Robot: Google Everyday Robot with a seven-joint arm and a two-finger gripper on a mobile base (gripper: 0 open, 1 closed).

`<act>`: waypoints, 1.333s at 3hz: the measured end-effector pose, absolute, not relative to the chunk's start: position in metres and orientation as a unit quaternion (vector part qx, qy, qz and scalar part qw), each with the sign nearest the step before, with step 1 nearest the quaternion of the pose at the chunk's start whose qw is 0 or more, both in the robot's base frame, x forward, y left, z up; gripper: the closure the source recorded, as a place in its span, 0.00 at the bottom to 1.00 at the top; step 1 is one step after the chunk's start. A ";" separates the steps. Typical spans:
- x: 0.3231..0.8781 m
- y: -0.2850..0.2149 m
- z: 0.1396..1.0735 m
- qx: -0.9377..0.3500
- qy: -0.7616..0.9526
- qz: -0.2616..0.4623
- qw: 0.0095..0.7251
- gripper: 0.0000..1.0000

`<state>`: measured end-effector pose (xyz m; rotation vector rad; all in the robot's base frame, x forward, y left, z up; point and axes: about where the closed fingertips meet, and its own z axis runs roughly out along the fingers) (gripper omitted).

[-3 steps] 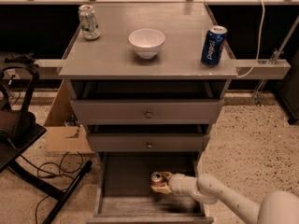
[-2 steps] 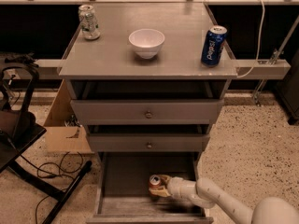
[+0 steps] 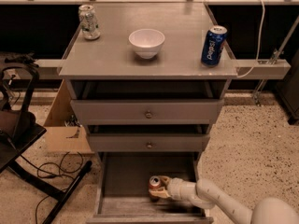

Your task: Place coke can into bottom drawer

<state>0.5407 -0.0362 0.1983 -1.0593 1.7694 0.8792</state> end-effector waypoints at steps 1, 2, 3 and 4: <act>0.541 -0.036 0.198 -0.425 0.711 0.353 0.435 0.35; 0.541 -0.036 0.198 -0.425 0.711 0.353 0.435 0.13; 0.541 -0.036 0.198 -0.426 0.711 0.353 0.435 0.00; 0.541 -0.036 0.198 -0.426 0.711 0.353 0.435 0.00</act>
Offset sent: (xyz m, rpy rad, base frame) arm 0.0000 0.0000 0.0000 0.0000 0.0000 0.0000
